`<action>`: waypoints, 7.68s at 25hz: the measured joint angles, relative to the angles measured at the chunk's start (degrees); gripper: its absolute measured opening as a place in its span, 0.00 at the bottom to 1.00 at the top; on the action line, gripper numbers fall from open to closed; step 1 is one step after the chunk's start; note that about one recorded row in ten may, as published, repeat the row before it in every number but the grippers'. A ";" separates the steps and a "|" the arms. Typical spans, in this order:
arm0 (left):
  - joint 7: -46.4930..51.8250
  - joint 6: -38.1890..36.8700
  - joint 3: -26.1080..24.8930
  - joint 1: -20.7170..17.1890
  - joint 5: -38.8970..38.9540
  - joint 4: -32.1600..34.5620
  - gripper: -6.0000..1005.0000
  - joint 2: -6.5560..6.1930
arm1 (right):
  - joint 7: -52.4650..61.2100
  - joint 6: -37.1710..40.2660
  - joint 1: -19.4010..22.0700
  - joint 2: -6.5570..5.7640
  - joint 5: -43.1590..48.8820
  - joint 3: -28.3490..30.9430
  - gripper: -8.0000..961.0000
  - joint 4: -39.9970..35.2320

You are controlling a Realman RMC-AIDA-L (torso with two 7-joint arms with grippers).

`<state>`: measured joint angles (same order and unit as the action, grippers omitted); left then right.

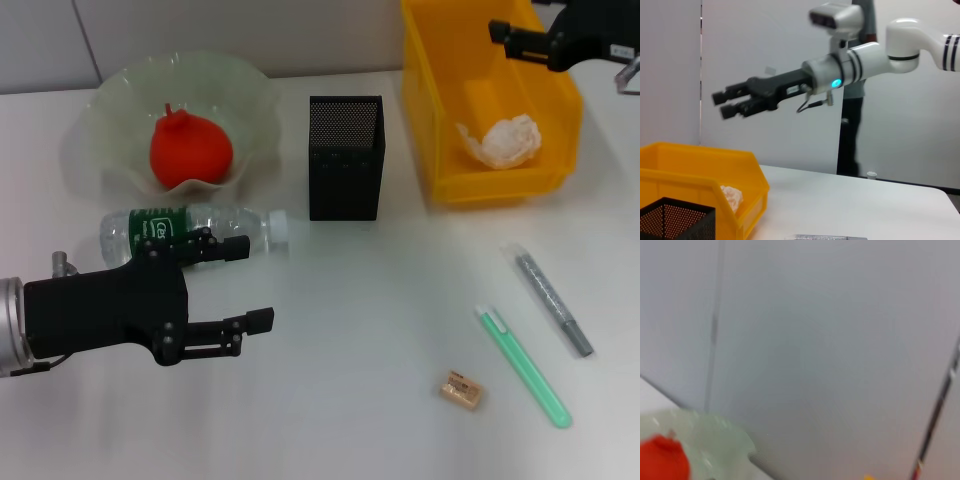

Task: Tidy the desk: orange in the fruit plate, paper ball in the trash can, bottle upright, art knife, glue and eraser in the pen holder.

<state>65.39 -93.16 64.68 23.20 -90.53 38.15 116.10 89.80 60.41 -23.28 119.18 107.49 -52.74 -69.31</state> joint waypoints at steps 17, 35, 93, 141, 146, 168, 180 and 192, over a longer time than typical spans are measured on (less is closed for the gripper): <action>-0.58 -0.18 -1.25 0.26 0.41 0.36 0.81 0.11 | -13.77 39.81 6.93 -0.72 -14.84 10.90 0.70 5.29; 2.32 2.58 -2.24 2.69 -0.48 0.49 0.81 0.43 | -8.99 43.57 3.83 -0.09 1.01 10.29 0.70 8.40; 26.12 29.33 17.36 17.41 -40.48 19.17 0.81 2.73 | -9.03 39.75 3.15 -0.17 6.33 10.33 0.70 16.45; 27.74 40.05 26.57 17.73 -41.38 13.35 0.81 3.07 | -8.94 39.08 3.16 -0.17 6.33 10.21 0.70 17.30; 28.28 41.43 27.03 17.96 -41.30 13.05 0.81 3.08 | -8.94 39.01 3.16 -0.17 6.33 10.21 0.70 17.45; 28.94 42.50 27.71 18.69 -40.39 11.77 0.80 3.08 | -9.01 39.00 3.43 -0.21 6.32 10.24 0.70 17.45; 29.01 43.18 27.69 18.72 -40.46 11.40 0.76 3.08 | -9.01 39.12 3.17 -0.17 6.33 10.21 0.70 17.45; 29.01 43.33 27.75 18.84 -40.51 10.89 0.66 3.08 | -9.16 39.08 3.07 -0.17 6.33 10.38 0.70 17.45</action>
<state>94.40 -49.83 92.43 42.04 -131.04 49.04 119.18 80.64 99.49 -20.22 119.00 113.82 -42.36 -51.86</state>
